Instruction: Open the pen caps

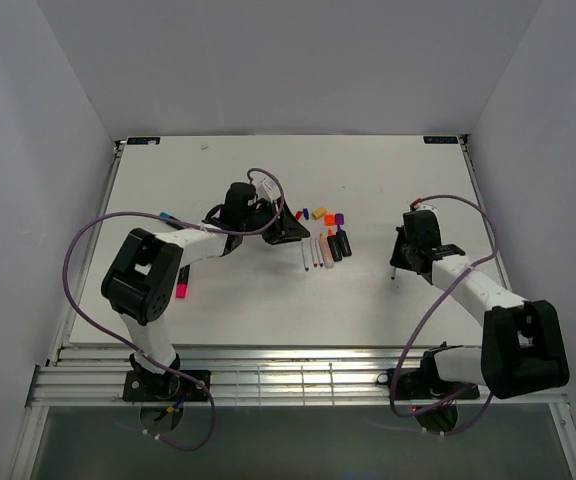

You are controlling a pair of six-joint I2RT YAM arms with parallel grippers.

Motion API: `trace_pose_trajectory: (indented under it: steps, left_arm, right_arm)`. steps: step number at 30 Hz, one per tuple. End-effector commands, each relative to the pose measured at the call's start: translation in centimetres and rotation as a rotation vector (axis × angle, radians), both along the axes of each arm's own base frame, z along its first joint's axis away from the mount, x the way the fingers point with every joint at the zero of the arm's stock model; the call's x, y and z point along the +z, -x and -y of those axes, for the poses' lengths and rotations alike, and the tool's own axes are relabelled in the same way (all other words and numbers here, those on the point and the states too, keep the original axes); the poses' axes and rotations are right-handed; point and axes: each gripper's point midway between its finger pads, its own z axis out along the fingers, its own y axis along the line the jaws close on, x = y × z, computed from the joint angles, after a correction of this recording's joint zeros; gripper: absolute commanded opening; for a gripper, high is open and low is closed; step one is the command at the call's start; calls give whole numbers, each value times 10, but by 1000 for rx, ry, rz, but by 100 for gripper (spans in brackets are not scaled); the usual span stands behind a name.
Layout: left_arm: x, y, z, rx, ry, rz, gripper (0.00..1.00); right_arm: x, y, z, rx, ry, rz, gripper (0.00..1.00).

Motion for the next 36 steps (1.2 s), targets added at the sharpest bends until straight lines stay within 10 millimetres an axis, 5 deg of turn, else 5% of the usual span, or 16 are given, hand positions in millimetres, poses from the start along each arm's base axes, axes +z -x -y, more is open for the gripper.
trace_pose_trajectory:
  steps: [1,8,14,25,36]
  left_arm:
    - [20,-1,10,-37,52,10,54]
    - [33,-19,25,-36,106,-29,59]
    - [38,-22,28,-40,114,-21,63]
    - [25,-13,38,-75,113,-61,62]
    - [17,-7,45,-94,118,-89,59]
  right_arm:
    - [47,-12,-31,125,-4,150,8]
    - [70,-8,-114,437,-131,201,8]
    - [69,-2,-157,558,-238,185,8]
    - [82,-12,-202,629,-299,204,8]
    - [83,-21,-220,649,-320,200,8]
